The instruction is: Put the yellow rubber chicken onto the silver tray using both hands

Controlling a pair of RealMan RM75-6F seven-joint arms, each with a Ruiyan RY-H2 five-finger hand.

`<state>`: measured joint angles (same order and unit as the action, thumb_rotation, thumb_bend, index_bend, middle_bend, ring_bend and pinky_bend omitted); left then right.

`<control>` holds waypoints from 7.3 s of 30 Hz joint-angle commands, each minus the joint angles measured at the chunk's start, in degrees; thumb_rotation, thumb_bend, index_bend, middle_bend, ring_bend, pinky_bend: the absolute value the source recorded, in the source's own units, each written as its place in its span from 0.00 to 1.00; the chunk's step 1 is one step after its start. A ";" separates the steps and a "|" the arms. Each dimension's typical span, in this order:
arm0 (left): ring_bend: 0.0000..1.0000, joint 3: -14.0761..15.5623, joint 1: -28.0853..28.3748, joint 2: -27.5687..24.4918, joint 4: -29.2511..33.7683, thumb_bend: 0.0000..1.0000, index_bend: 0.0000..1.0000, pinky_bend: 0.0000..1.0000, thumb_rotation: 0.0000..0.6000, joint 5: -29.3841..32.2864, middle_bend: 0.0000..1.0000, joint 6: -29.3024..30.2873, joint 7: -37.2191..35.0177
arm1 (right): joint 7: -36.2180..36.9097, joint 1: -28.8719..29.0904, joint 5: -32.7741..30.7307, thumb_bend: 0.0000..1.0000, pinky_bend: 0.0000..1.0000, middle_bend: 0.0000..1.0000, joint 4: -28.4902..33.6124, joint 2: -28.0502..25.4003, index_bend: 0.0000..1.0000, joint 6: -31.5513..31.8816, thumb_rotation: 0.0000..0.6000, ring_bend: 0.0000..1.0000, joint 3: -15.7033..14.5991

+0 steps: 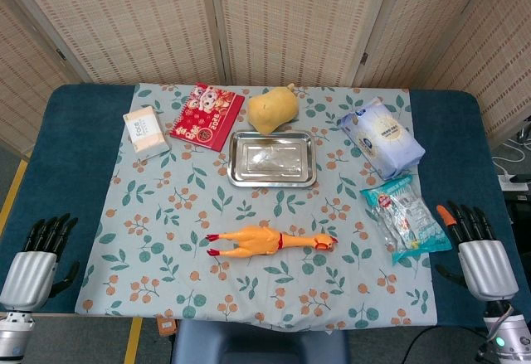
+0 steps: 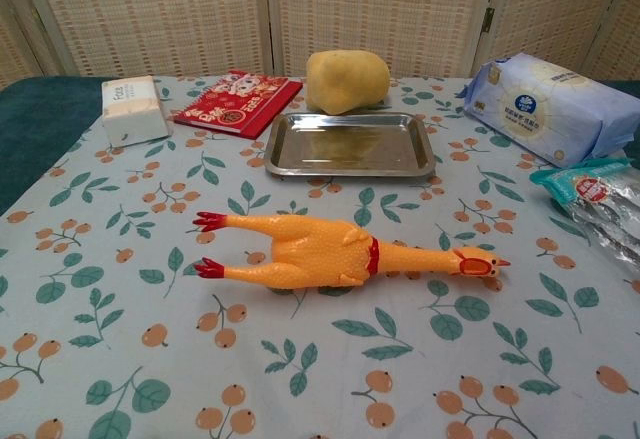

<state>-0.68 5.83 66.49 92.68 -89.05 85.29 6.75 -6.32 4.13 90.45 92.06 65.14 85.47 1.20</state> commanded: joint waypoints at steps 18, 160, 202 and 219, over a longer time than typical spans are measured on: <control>0.00 0.57 0.82 0.63 -0.47 0.42 0.00 0.04 1.00 -1.16 0.00 -1.17 0.16 | -15.11 7.97 -5.39 0.09 0.00 0.01 7.31 7.13 0.03 -12.55 1.00 0.00 2.98; 0.00 -11.71 32.62 16.64 9.53 0.35 0.00 0.17 1.00 25.03 0.00 -29.15 15.86 | -24.74 35.53 -17.40 0.42 1.00 0.76 -5.02 46.66 0.97 -15.01 1.00 0.85 13.74; 0.39 -8.76 33.65 16.98 4.16 0.49 0.41 0.41 1.00 21.46 0.46 -27.39 7.78 | -19.88 34.66 -15.32 0.42 1.00 0.76 -4.50 44.78 0.97 -13.33 1.00 0.85 14.57; 0.00 -9.18 36.77 10.13 9.70 0.29 0.00 0.01 1.00 27.54 0.00 -37.34 2.20 | -20.13 34.65 -15.57 0.42 1.00 0.76 -3.19 43.68 0.97 -13.43 1.00 0.85 14.78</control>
<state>-9.77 42.43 76.84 102.09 -61.75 48.24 9.36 -26.48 38.78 74.88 88.84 108.83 72.04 15.97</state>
